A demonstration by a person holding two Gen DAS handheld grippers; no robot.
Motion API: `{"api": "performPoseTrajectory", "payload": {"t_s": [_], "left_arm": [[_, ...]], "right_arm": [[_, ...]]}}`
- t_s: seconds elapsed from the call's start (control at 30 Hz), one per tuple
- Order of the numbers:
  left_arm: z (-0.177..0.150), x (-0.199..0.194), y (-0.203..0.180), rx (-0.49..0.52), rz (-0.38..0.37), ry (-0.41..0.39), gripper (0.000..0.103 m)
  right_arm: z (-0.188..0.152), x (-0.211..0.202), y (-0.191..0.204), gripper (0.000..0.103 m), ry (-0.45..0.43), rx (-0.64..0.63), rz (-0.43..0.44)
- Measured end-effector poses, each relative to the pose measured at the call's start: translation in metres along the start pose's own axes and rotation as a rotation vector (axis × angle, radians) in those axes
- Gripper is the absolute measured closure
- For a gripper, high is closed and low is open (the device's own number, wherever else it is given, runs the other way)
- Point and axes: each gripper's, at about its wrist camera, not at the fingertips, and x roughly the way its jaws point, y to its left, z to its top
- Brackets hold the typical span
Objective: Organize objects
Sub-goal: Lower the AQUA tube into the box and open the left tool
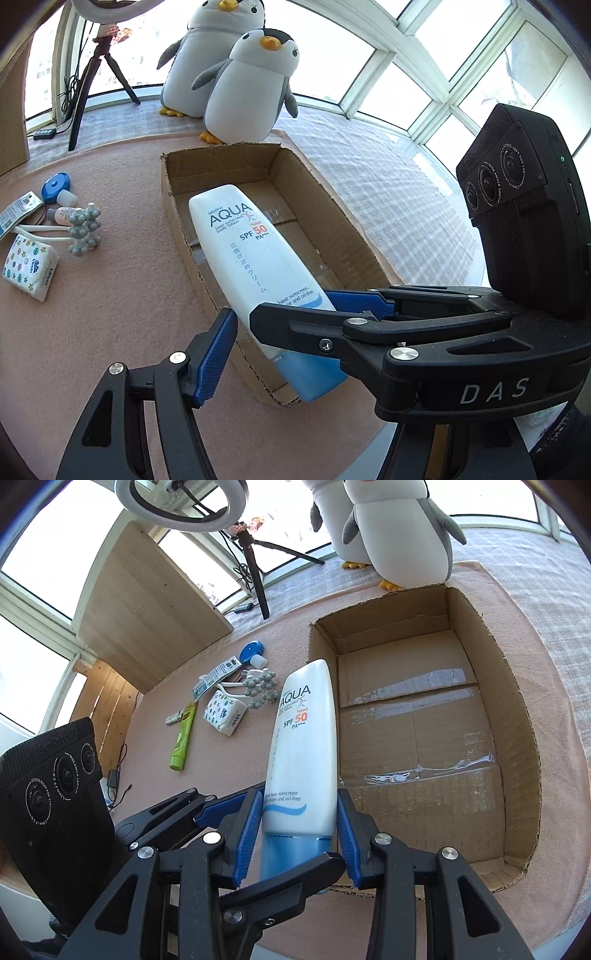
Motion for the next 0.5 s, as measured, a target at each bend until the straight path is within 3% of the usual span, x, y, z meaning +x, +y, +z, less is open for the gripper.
{"api": "performPoseTrajectory", "payload": {"t_s": [0.33,0.4,0.5], "left_arm": [[0.005,0.017,-0.021,0.078,0.001,0.038,0.031],[0.003,0.013,-0.02,0.091,0.019,0.034,0.029],[0.002,0.008,-0.01,0.073,0.027,0.032,0.029]], "right_arm": [[-0.004,-0.009,-0.022,0.065,-0.029,0.057,-0.024],[-0.005,-0.011,-0.022,0.056,-0.041,0.06,-0.03],[-0.005,-0.013,-0.018,0.053,-0.057,0.056,-0.045]]}}
